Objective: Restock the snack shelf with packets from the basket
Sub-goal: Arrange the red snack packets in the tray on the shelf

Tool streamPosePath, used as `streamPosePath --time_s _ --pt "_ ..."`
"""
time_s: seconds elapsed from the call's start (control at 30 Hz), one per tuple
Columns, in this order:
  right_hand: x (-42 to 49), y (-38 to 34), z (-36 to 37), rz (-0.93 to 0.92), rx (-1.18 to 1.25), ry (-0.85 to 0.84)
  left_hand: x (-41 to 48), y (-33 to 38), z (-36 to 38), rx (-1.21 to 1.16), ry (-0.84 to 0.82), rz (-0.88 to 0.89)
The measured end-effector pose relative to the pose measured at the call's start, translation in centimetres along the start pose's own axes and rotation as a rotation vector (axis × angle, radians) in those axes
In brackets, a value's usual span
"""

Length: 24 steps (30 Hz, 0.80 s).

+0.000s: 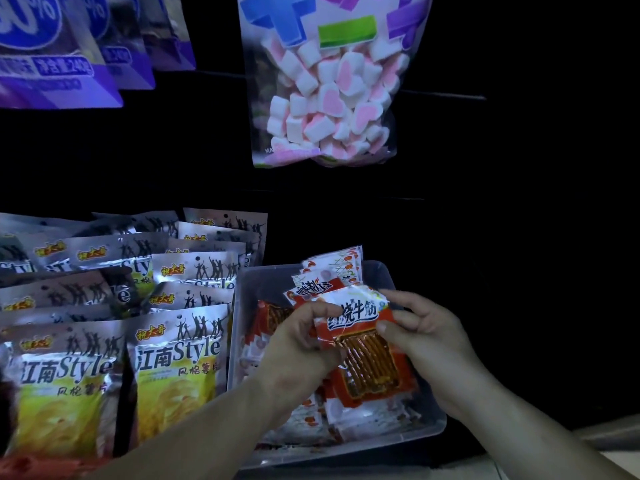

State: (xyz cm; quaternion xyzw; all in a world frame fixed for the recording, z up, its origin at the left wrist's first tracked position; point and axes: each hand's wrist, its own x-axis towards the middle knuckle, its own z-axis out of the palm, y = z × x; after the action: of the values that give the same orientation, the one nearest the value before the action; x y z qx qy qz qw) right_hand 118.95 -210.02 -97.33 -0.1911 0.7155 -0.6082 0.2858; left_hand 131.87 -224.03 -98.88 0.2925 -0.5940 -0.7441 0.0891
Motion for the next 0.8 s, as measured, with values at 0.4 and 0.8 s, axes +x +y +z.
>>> streamPosePath --time_s 0.4,0.8 --pt "0.60 0.64 -0.10 -0.054 -0.087 0.076 0.21 0.45 0.15 -0.109 0.052 -0.036" --pt "-0.30 0.47 -0.26 0.066 -0.124 -0.148 0.31 0.05 0.09 -0.131 -0.029 -0.033"
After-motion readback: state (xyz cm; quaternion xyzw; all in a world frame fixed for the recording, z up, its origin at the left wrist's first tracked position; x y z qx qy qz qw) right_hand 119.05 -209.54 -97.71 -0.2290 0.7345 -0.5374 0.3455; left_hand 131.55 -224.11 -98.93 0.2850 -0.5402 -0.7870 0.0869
